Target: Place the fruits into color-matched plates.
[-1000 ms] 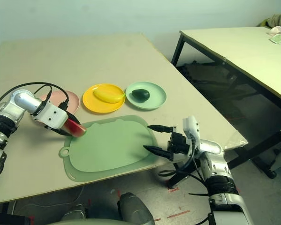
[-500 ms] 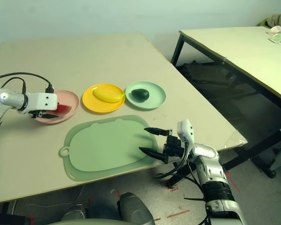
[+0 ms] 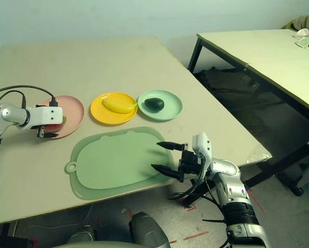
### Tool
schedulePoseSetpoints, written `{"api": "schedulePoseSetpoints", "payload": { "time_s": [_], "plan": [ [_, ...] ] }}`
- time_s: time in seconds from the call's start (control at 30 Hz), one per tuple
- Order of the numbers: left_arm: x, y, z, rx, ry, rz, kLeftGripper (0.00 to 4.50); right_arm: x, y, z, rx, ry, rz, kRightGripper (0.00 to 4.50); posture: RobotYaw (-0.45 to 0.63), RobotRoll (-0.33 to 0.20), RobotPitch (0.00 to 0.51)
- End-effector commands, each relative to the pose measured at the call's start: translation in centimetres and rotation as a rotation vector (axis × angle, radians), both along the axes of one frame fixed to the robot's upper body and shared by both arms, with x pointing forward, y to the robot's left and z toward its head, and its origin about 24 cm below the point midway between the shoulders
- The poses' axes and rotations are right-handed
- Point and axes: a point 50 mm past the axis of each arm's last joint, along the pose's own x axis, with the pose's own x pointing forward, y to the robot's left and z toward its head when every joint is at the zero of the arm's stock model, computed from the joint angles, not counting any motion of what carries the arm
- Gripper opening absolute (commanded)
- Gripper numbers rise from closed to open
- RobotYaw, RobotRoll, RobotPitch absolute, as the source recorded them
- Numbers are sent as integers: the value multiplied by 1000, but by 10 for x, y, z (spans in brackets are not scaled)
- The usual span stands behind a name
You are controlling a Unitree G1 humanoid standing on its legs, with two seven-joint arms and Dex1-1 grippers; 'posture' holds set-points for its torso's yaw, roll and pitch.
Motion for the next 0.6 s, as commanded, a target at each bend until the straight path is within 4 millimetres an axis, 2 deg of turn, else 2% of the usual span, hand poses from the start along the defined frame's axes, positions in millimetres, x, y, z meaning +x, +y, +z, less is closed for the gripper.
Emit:
{"api": "schedulePoseSetpoints", "payload": {
  "time_s": [0.03,0.43,0.6],
  "plan": [
    [-2,1,-2,1,18,-2,4474,2,-1,0,-7,3,-4,4500,-256,0,24],
    [-1,3,26,-58,-43,-53,4474,10,0,4,-8,-7,14,4500,-228,0,16],
    [-1,-2,46,-59,-88,-142,4474,14,1,4,-8,-13,21,4500,-217,0,12]
  ]
}}
